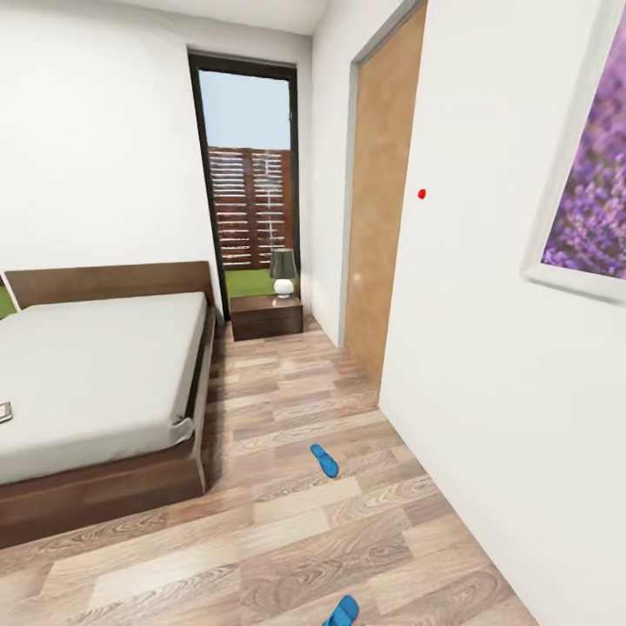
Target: In the bedroom, move the book from the bed onto either nightstand, and place the two sandals side by side next to the bed.
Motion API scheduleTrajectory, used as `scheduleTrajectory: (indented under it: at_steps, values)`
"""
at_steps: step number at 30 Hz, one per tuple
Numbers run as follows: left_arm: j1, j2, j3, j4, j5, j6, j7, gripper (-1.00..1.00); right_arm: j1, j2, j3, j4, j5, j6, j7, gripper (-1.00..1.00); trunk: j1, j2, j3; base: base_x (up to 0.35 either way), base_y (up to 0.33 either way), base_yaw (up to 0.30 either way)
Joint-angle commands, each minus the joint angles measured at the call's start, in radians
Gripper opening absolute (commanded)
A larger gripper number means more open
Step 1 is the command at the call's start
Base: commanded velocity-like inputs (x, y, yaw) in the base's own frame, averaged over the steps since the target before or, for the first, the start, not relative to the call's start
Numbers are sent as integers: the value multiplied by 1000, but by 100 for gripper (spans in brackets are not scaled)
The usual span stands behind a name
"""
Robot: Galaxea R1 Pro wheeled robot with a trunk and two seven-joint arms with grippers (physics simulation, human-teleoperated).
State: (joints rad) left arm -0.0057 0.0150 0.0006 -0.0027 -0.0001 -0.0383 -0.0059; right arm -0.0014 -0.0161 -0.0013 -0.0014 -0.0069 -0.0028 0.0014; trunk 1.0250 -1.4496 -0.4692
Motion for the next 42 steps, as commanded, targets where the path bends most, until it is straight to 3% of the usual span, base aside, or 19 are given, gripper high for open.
scheduleTrajectory:
  at_steps: [1, 15, 42]
  values:
    - [0, 0, 0, 1, 0, -3, -1, 100, 0, 0, 0, 0, -1, 0, 0, 100, 0, 0, -1, 0, 0, -299]
    - [0, 0, 1, 0, 1, -3, -2, 100, 0, 0, -1, 0, 0, 0, 0, 100, 0, 0, -1, 0, 0, -197]
    - [0, 0, 0, 0, 2, -4, -2, 100, 0, -1, 0, 0, 1, 0, 0, 100, 0, 0, -1, 80, 53, -15]
